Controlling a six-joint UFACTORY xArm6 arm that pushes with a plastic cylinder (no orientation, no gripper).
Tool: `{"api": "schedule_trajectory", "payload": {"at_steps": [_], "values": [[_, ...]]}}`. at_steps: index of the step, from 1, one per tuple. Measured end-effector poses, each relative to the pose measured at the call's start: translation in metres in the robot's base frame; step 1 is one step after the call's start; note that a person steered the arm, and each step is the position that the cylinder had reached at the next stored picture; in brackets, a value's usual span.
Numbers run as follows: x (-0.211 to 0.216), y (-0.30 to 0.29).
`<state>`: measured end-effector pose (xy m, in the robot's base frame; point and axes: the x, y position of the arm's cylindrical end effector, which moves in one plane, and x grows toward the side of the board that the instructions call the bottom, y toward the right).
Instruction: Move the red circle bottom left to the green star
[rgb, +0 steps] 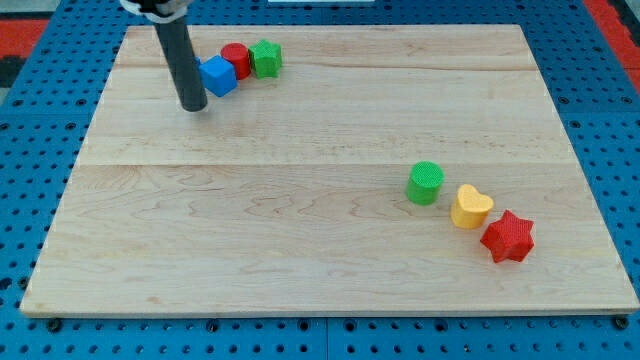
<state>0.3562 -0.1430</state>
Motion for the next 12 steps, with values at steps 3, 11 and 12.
{"api": "schedule_trajectory", "payload": {"at_steps": [3, 11, 12], "values": [[-0.157, 0.117], [-0.094, 0.048], [-0.095, 0.073]]}}
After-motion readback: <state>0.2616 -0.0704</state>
